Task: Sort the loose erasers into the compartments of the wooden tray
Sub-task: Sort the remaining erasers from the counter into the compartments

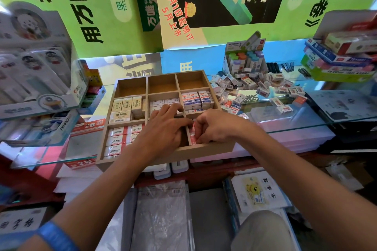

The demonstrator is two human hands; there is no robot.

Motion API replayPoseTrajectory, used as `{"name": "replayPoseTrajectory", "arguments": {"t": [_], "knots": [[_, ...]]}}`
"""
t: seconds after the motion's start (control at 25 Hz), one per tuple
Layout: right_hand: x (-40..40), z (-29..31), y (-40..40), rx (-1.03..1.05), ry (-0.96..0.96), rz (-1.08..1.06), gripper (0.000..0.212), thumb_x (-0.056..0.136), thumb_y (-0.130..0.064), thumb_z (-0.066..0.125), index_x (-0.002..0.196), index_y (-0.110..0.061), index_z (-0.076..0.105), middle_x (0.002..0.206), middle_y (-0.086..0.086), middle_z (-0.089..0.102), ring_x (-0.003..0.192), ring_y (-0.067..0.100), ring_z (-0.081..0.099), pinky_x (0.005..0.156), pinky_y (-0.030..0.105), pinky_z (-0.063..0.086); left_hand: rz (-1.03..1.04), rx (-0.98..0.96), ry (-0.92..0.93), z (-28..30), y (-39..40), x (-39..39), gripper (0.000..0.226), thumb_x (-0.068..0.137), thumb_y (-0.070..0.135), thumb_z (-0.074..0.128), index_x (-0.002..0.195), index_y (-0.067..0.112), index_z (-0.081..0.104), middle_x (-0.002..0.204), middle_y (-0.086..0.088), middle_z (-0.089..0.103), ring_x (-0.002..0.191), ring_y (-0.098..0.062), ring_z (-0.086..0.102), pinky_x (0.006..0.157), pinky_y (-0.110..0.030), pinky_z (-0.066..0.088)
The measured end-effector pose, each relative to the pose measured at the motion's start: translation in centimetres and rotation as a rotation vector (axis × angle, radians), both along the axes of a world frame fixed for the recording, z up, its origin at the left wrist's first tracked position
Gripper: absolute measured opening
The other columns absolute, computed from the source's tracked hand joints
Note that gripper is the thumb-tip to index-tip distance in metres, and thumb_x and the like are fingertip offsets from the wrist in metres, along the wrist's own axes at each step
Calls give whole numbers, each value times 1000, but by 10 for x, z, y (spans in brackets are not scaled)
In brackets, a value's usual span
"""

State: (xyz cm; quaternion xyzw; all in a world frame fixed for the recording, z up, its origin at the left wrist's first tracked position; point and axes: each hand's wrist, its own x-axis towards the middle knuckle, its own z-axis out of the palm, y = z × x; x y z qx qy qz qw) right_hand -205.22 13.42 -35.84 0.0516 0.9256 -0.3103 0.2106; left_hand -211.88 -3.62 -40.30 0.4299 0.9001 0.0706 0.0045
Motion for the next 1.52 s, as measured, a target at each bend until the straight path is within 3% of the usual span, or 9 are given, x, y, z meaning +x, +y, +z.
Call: {"name": "replayPoseTrajectory", "arguments": {"t": [0.36, 0.52, 0.68, 0.8, 1.0, 1.16, 1.28, 1.4, 1.52], "knots": [[5, -1, 0, 49, 229, -106, 15, 88, -9, 64, 84, -21, 70, 86, -10, 63, 83, 6, 59, 76, 25, 51, -11, 32, 15, 1, 0, 1, 55, 88, 42, 25, 134, 33, 53, 144, -2, 38, 132, -21, 31, 107, -45, 34], [12, -8, -1, -13, 166, -25, 26, 88, -7, 57, 102, -21, 73, 101, -4, 69, 94, 10, 62, 83, 28, 53, 12, 75, 14, 0, -1, 2, 45, 94, 30, 44, 138, 25, 44, 142, -2, 42, 127, -19, 36, 105, -39, 34], [25, -13, 6, -66, 489, -106, 23, 90, -10, 58, 101, -23, 74, 98, -8, 72, 88, 2, 64, 82, 23, 54, 36, 134, 13, 6, -3, 7, 44, 96, 22, 52, 139, 20, 45, 134, -3, 53, 118, -17, 45, 97, -34, 41], [29, -24, 37, -136, 781, -391, 17, 90, -11, 60, 96, -22, 73, 86, -12, 70, 79, 2, 65, 69, 21, 53, 125, 183, 43, 12, 5, 10, 33, 96, 23, 53, 129, 20, 53, 123, -2, 62, 110, -16, 54, 94, -33, 45], [23, -72, 115, 127, 799, -450, 14, 89, -13, 61, 101, -14, 69, 98, 1, 70, 93, 21, 62, 76, 31, 48, 141, 346, 85, 31, 65, 10, 24, 94, 24, 60, 117, 20, 63, 117, 2, 67, 107, -13, 55, 92, -28, 39], [26, -105, 137, 225, 893, -323, 19, 88, -23, 56, 87, -11, 71, 95, 3, 71, 84, 26, 65, 75, 35, 46, 66, 149, 34, 33, 135, -13, 28, 96, 37, 53, 121, 27, 61, 123, 2, 65, 115, -18, 51, 99, -40, 44], [32, -104, 146, 51, 879, -341, 29, 89, -38, 58, 108, -19, 68, 111, -5, 68, 99, 12, 59, 81, 31, 43, 37, -111, 71, 24, 160, -20, 32, 98, 46, 45, 122, 30, 61, 124, 1, 62, 124, -23, 44, 103, -45, 34], [33, -108, 148, 161, 780, -146, 43, 85, -56, 53, 118, -32, 66, 127, -15, 59, 109, 12, 53, 85, 36, 41, 10, -82, 91, 14, 164, -20, 32, 99, 47, 43, 110, 29, 67, 114, 2, 59, 116, -20, 49, 102, -44, 31], [27, -114, 152, 146, 849, -321, 23, 87, -37, 64, 104, -23, 66, 107, -8, 64, 97, 20, 56, 77, 33, 42, 61, -21, 69, 9, 168, -22, 32, 99, 46, 44, 97, 26, 69, 105, 4, 61, 106, -17, 55, 102, -44, 32]]}}
